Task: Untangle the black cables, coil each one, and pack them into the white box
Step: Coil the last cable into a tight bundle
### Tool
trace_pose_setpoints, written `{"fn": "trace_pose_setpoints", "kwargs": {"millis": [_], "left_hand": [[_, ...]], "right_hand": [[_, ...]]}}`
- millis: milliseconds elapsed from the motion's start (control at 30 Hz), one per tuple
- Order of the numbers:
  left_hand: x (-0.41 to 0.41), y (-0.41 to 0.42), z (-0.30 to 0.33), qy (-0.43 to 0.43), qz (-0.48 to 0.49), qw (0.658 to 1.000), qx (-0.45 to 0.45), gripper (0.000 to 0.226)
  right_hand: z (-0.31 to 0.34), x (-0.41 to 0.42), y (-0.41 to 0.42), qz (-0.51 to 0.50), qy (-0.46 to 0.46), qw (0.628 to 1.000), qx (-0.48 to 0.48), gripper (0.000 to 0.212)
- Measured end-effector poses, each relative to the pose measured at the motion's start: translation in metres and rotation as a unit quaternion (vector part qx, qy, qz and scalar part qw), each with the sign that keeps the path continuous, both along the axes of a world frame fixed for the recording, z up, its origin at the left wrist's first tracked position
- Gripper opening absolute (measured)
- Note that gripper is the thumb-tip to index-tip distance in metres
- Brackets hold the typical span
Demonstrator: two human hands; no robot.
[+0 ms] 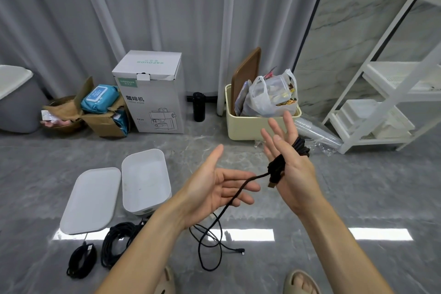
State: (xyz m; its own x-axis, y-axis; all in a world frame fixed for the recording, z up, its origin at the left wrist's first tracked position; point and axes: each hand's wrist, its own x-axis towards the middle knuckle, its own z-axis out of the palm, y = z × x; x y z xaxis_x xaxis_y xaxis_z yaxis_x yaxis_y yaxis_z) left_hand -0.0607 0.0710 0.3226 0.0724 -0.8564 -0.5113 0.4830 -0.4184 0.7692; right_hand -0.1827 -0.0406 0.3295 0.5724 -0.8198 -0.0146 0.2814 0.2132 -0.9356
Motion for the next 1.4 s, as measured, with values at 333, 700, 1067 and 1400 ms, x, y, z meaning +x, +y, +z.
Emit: {"fn": "trace_pose_setpoints", "kwargs": {"millis": [333, 700, 1067, 1400], "left_hand": [[-0.009, 0.0, 0.003, -0.336, 0.093, 0.937, -0.003, 0.063], [-0.004, 0.0, 0.003, -0.428, 0.157, 0.886, -0.084, 0.062], [-0.004, -0.004, 0.009, -0.432, 0.12, 0.89, -0.079, 0.062], [0.002, -0.006, 0.006, -0.395, 0.144, 0.904, -0.078, 0.057]], "right_hand": [[-0.013, -0.002, 0.011, 0.181, 0.286, 0.936, -0.095, 0.042], [0.003, -0.012, 0.025, 0.481, 0.268, 0.822, 0.148, 0.049], [-0.001, -0.01, 0.023, 0.578, 0.218, 0.782, 0.085, 0.045], [-0.005, -0.016, 0.021, 0.575, 0.112, 0.802, 0.118, 0.038]]}}
